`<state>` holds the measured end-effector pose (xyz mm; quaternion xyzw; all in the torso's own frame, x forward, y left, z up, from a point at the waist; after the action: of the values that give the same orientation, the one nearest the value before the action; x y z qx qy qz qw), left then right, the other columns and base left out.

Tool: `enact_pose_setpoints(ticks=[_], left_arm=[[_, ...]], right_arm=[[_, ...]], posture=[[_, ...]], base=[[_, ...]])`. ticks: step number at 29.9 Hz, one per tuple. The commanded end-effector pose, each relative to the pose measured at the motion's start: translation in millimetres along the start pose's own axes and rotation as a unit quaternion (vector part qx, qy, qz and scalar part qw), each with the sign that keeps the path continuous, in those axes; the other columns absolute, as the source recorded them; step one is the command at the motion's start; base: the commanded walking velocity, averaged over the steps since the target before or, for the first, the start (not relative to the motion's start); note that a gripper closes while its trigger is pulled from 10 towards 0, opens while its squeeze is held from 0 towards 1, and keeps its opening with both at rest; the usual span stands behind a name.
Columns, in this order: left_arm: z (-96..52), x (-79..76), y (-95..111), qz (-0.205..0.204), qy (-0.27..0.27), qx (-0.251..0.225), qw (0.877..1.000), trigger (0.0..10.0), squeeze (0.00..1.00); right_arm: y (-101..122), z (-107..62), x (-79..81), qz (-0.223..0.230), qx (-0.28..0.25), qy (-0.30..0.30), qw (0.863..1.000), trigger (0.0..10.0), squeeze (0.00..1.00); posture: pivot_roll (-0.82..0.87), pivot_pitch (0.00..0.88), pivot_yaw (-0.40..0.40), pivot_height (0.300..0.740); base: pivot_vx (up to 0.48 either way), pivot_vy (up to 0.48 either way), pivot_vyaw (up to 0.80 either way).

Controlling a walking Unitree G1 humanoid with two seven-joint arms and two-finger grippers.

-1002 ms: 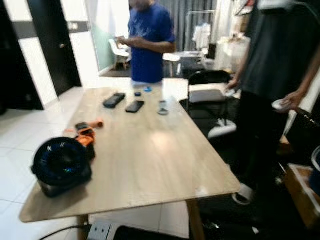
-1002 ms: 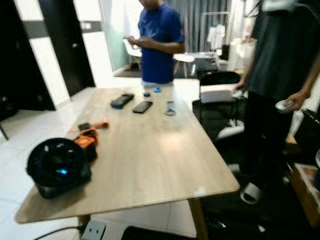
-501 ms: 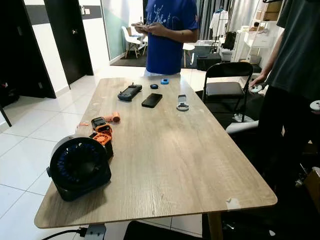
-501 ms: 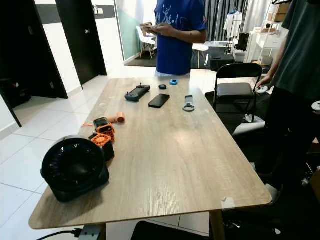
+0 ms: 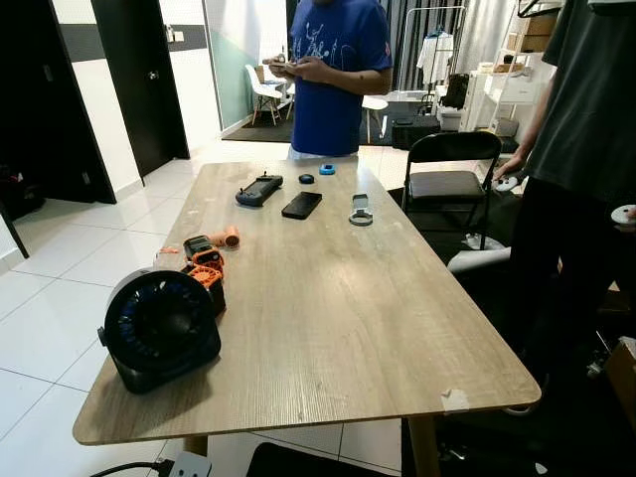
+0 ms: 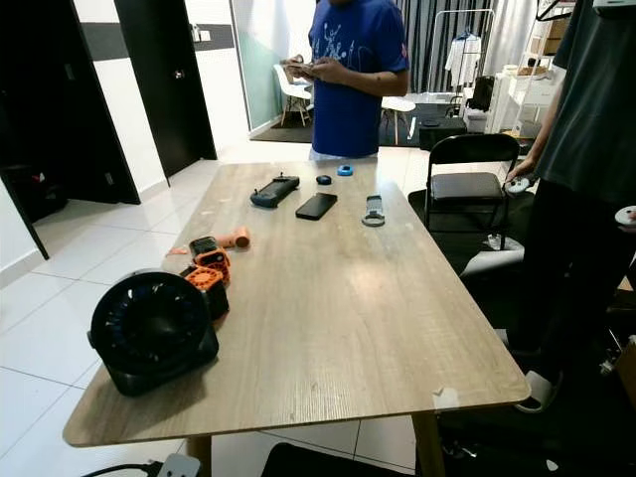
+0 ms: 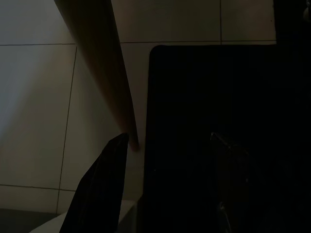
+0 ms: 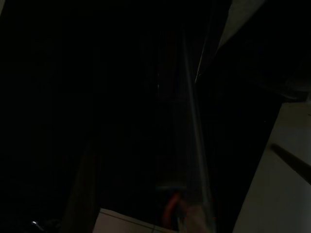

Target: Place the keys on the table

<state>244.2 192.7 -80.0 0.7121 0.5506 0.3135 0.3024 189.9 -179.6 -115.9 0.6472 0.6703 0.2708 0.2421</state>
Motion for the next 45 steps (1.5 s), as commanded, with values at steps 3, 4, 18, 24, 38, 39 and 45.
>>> enact_pose_setpoints(ticks=[3, 4, 18, 24, 38, 39, 45], left_arm=[[-2.5, 3.5, -4.3, 0.002, 0.005, 0.004, 1.0, 10.0, 0.0], [-2.2, 2.2, -3.4, 0.003, 0.003, 0.001, 1.0, 10.0, 0.0], [-1.5, -3.9, 0.4, 0.011, -0.016, -0.009, 1.0, 10.0, 0.0], [-1.7, -3.5, 0.1, 0.011, -0.017, -0.009, 1.0, 10.0, 0.0], [-1.5, -0.9, -1.3, 0.011, -0.012, -0.002, 1.0, 10.0, 0.0], [-1.4, -0.4, -1.5, 0.011, -0.012, 0.0, 1.0, 10.0, 0.0], [-0.8, -0.1, -0.4, 0.019, -0.016, 0.001, 1.0, 10.0, 0.0]], right_arm=[[-8.8, -1.9, 2.2, 0.002, 0.016, 0.003, 1.0, 10.0, 0.0], [-8.8, -1.9, 2.2, 0.002, 0.015, 0.003, 1.0, 10.0, 0.0], [-9.0, -2.0, 2.3, 0.005, 0.015, 0.002, 1.0, 10.0, 0.0], [-9.8, -2.2, 2.2, 0.005, 0.017, 0.001, 1.0, 10.0, 0.0], [-9.5, -2.1, 2.5, 0.004, 0.016, 0.001, 1.0, 10.0, 0.0], [-9.7, -2.1, 2.4, 0.004, 0.017, 0.001, 1.0, 10.0, 0.0], [-10.5, -2.1, 2.3, 0.005, 0.019, 0.0, 1.0, 10.0, 0.0]], posture=[[0.05, 0.049, 0.04, 0.74], [0.05, 0.049, 0.04, 0.74], [0.05, 0.051, 0.044, 0.74], [0.05, 0.052, 0.045, 0.74], [0.05, 0.05, 0.046, 0.74], [0.05, 0.05, 0.047, 0.74], [0.05, 0.045, 0.049, 0.74]], base=[[0.0, 0.0, 0.0], [0.0, 0.0, 0.0], [0.0, -0.162, 0.0], [0.0, -0.394, 0.0], [0.0, -0.297, 0.0], [0.0, 0.0, 0.0], [0.0, 0.0, 0.0]])
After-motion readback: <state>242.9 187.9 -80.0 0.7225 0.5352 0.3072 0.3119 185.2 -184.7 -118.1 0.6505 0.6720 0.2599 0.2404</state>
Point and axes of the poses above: a point about 5 cm out from each wrist's last joint towards the gripper, its own z axis pointing out of the wrist towards the gripper, its own y axis along the axis of the wrist's last joint, x = y × z, the point moved 4 cm from there along z, pointing out of the wrist towards the gripper, and after that the axes turned 2 degrees about z, right-handed, at the moved point
